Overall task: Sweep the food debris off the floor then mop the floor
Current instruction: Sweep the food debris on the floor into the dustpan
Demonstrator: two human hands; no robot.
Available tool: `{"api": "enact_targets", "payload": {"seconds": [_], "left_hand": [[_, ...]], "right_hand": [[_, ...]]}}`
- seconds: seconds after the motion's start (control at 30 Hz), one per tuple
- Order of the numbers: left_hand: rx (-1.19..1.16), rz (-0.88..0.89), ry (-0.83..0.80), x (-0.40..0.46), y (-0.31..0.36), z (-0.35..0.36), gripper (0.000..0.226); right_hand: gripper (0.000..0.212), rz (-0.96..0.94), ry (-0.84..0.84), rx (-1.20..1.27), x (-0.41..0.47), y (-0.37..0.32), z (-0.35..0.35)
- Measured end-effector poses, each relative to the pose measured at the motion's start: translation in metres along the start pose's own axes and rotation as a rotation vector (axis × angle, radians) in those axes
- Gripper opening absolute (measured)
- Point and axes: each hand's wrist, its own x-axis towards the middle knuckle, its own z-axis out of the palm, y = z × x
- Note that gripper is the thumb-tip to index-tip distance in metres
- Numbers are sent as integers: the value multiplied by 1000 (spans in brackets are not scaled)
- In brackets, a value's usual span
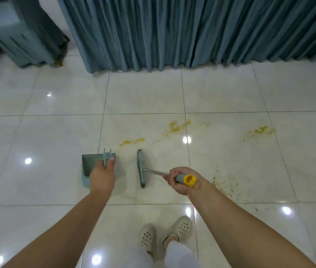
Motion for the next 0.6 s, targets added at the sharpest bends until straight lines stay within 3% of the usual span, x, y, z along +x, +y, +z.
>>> {"api": "enact_targets", "payload": {"seconds": [0.43, 0.53, 0.6], "left_hand": [[81, 41, -70, -29, 65, 92, 46], [108, 89, -101, -42, 82, 116, 45], [114, 115, -127, -50, 90, 130, 44]], "right_hand": [[10, -254, 9, 382, -59, -130, -90], [35, -300, 44, 483, -70, -152, -132], [39, -316, 55, 557, -79, -164, -161]]}}
